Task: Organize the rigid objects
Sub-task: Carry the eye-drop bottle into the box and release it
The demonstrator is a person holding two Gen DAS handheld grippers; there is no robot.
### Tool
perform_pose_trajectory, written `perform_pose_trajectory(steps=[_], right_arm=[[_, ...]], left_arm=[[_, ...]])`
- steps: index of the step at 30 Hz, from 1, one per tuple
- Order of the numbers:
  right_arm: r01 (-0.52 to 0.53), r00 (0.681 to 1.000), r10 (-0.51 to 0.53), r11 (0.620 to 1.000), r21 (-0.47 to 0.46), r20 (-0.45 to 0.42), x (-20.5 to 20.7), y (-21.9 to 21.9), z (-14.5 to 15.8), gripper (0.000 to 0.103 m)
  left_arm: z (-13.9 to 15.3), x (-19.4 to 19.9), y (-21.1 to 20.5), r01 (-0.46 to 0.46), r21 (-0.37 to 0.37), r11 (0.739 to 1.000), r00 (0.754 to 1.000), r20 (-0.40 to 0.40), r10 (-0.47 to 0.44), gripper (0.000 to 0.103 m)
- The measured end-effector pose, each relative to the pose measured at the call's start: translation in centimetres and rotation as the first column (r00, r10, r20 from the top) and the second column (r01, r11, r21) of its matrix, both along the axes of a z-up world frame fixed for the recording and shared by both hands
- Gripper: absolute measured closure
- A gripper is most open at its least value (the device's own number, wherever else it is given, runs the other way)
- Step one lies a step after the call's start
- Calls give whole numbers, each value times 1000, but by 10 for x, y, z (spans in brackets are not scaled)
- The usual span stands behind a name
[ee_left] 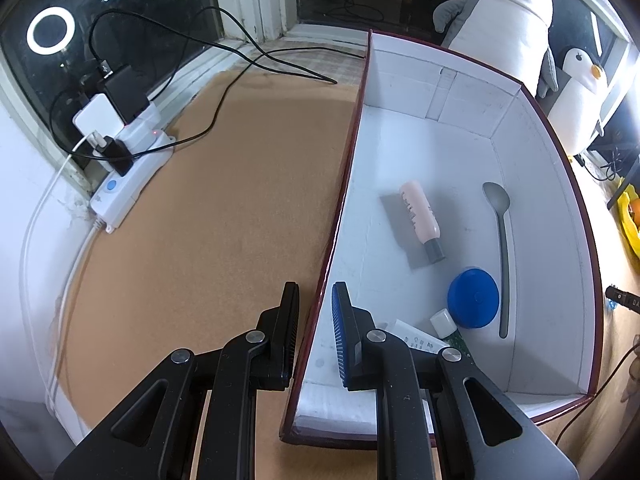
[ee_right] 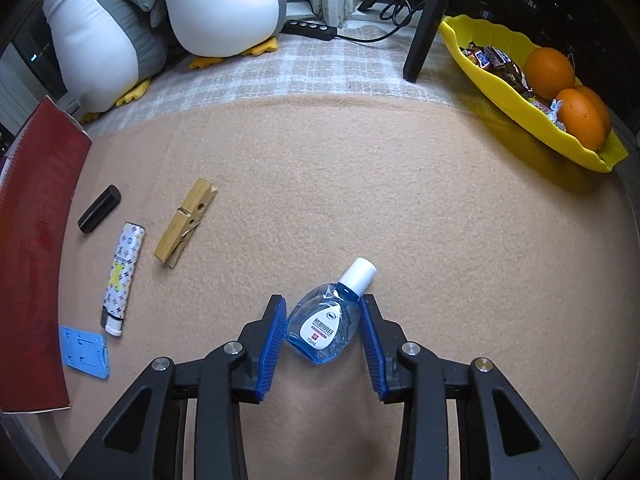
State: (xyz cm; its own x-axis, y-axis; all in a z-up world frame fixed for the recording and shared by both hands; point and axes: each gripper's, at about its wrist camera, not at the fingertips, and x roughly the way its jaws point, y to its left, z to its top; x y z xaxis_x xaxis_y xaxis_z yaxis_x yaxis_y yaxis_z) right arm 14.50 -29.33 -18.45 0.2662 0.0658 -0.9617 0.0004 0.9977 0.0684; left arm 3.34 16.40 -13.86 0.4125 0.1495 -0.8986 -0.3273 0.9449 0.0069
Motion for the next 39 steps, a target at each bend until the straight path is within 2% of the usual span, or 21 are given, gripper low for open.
perform_pose_trajectory(steps=[9,18,26,39], right_arm=[[-96,990,94,995,17,109,-6,40,54,69],[-263,946,246,963,57,211,-26,113,105,69],[-393,898,364,917,75,248,-51,176,124,69],[-529,830,500,846,66,249,-75,254,125,69]], left_arm=[[0,-7,3,-4,-18,1000,1000,18,5,88],[4,-15,7,-1,-35,999,999,44,2,88],[6,-21,11,1,-51,999,998,65,3,89],[6,-24,13,18,-70,997,996,89,-12,91]])
